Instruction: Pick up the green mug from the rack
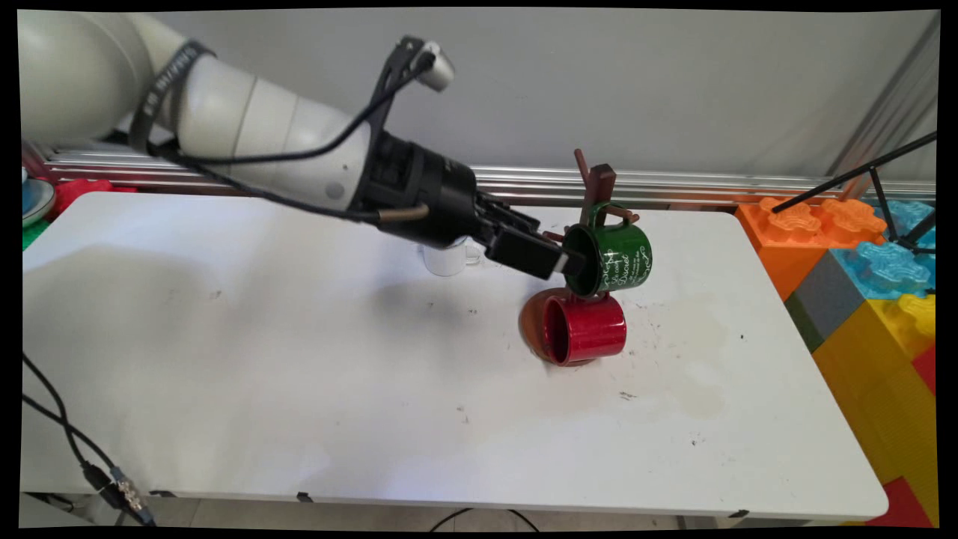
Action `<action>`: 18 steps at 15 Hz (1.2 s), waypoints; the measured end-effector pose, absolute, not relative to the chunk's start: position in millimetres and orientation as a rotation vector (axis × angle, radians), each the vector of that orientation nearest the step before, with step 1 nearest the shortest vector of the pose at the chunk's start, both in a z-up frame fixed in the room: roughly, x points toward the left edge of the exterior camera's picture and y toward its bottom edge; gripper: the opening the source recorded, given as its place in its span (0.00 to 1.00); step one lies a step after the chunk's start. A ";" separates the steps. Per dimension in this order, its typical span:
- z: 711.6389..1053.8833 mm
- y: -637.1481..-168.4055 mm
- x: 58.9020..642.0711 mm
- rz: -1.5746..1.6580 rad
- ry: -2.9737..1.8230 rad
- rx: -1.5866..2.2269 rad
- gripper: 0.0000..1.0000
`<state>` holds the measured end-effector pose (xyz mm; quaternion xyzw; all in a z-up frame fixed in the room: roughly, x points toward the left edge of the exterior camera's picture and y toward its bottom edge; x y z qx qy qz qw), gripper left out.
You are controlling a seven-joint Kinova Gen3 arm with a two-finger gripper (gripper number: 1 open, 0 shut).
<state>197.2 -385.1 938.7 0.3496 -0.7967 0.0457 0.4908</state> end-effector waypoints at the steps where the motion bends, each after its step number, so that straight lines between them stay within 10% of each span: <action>1: 931.7 -382.3 195.1 0.105 -1.916 0.863 1.00; 18: 847.3 -389.5 159.0 0.110 -1.741 0.940 1.00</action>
